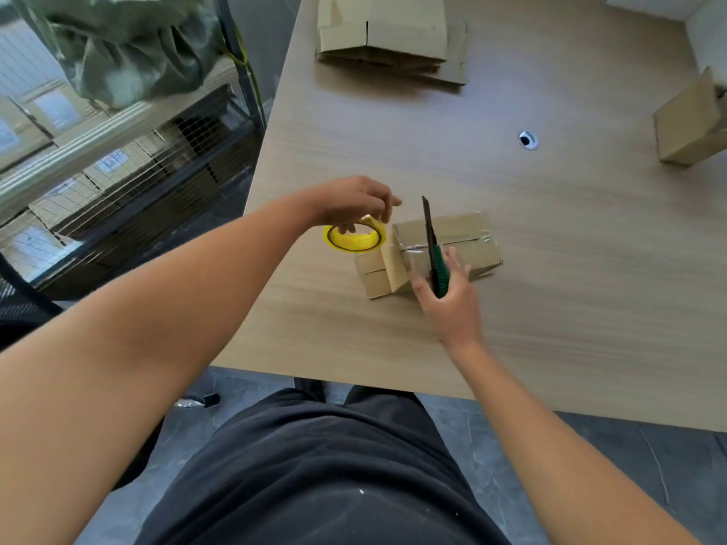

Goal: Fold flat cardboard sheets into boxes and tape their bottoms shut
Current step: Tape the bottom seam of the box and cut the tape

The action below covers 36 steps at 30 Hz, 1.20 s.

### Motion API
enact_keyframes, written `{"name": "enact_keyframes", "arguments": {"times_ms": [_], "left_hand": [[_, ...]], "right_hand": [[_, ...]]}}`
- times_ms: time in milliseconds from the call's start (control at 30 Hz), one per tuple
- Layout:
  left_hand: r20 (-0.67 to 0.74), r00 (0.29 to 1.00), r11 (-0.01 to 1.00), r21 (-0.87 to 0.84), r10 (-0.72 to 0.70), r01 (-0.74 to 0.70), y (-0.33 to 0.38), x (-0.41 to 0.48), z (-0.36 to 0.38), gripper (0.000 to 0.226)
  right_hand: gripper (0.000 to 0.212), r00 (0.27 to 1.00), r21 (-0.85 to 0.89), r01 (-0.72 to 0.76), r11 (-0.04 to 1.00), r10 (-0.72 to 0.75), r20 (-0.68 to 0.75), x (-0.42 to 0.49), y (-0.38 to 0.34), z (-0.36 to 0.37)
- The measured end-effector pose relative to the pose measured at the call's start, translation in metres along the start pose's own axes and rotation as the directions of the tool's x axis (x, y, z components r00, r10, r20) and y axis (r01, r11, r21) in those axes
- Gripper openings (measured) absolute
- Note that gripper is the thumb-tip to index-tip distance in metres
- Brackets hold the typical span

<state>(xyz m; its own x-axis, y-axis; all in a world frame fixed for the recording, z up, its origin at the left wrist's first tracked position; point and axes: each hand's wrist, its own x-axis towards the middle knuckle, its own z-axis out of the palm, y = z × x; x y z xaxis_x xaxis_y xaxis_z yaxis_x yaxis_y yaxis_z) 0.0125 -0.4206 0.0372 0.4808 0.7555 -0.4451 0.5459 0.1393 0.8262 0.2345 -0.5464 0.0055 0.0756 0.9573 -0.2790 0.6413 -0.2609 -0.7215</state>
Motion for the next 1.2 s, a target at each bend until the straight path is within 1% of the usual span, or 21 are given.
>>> {"name": "enact_keyframes", "arguments": {"times_ms": [67,133,200,233,300,400,433,500,600,667,733,800,867,933,967,1000,1067,1133,1200], "left_hand": [[0.090,0.995,0.999,-0.021,-0.041,0.043,0.010,0.004,0.003,0.019],[0.115,0.989,0.995,0.001,-0.098,0.098,0.011,0.004,0.011,0.024],[0.098,0.988,0.993,-0.001,-0.116,0.117,0.010,-0.003,0.024,0.027],[0.089,0.989,0.993,-0.026,-0.115,0.117,0.010,-0.007,0.030,0.027],[0.087,0.989,0.990,-0.072,-0.118,0.125,0.010,-0.014,0.047,0.023],[0.041,0.987,0.979,-0.129,-0.156,0.160,0.013,-0.020,0.076,0.026],[0.015,0.986,0.973,-0.158,-0.166,0.166,0.016,-0.021,0.087,0.027],[-0.030,0.983,0.962,-0.215,-0.181,0.170,0.026,-0.024,0.102,0.029],[-0.088,0.970,0.946,-0.258,-0.226,0.197,0.039,-0.030,0.119,0.030],[-0.081,0.965,0.941,-0.254,-0.251,0.223,0.044,-0.032,0.129,0.033],[-0.094,0.958,0.938,-0.251,-0.271,0.241,0.044,-0.033,0.138,0.036],[-0.127,0.949,0.931,-0.265,-0.290,0.249,0.041,-0.033,0.144,0.036],[-0.145,0.942,0.927,-0.275,-0.302,0.255,0.041,-0.035,0.150,0.036],[-0.179,0.928,0.920,-0.286,-0.326,0.268,0.042,-0.039,0.156,0.038],[-0.202,0.918,0.915,-0.294,-0.341,0.275,0.044,-0.040,0.157,0.038],[-0.229,0.909,0.913,-0.302,-0.348,0.274,0.048,-0.042,0.157,0.036],[-0.279,0.898,0.922,-0.284,-0.341,0.262,0.059,-0.042,0.152,0.029],[-0.333,0.888,0.938,-0.244,-0.319,0.245,0.073,-0.044,0.144,0.034],[-0.361,0.887,0.950,-0.221,-0.288,0.218,0.094,-0.046,0.135,0.032]], "right_hand": [[0.075,0.999,0.035,0.049,0.998,-0.049,-0.004,0.008,0.010,-0.003],[0.070,0.991,0.047,0.135,0.990,-0.135,-0.004,0.018,0.019,-0.011],[0.067,0.973,0.015,0.229,0.973,-0.229,-0.034,0.031,0.028,-0.020],[0.069,0.968,0.001,0.251,0.968,-0.250,-0.035,0.037,0.033,-0.025],[0.076,0.963,-0.024,0.268,0.963,-0.268,0.010,0.045,0.042,-0.036],[0.085,0.938,-0.057,0.343,0.937,-0.339,0.080,0.049,0.059,-0.047],[0.084,0.927,-0.078,0.371,0.925,-0.364,0.090,0.052,0.065,-0.050],[0.074,0.903,-0.121,0.428,0.895,-0.418,0.100,0.055,0.073,-0.055],[0.061,0.852,-0.224,0.524,0.822,-0.508,0.131,0.059,0.078,-0.062],[0.058,0.826,-0.269,0.563,0.782,-0.542,0.154,0.062,0.080,-0.065],[0.059,0.803,-0.266,0.596,0.758,-0.572,0.168,0.066,0.085,-0.065],[0.063,0.773,-0.242,0.634,0.734,-0.599,0.208,0.074,0.087,-0.067],[0.066,0.751,-0.191,0.654,0.732,-0.596,0.284,0.084,0.085,-0.072],[0.062,0.728,-0.096,0.648,0.756,-0.577,0.371,0.089,0.083,-0.082],[0.058,0.721,-0.042,0.637,0.770,-0.575,0.387,0.089,0.081,-0.088],[0.054,0.722,0.019,0.623,0.782,-0.584,0.371,0.088,0.079,-0.094],[0.049,0.764,0.184,0.540,0.821,-0.570,0.301,0.084,0.076,-0.108],[0.047,0.814,0.329,0.412,0.849,-0.506,0.286,0.078,0.071,-0.123],[0.038,0.839,0.361,0.368,0.857,-0.473,0.269,0.075,0.068,-0.135]]}}
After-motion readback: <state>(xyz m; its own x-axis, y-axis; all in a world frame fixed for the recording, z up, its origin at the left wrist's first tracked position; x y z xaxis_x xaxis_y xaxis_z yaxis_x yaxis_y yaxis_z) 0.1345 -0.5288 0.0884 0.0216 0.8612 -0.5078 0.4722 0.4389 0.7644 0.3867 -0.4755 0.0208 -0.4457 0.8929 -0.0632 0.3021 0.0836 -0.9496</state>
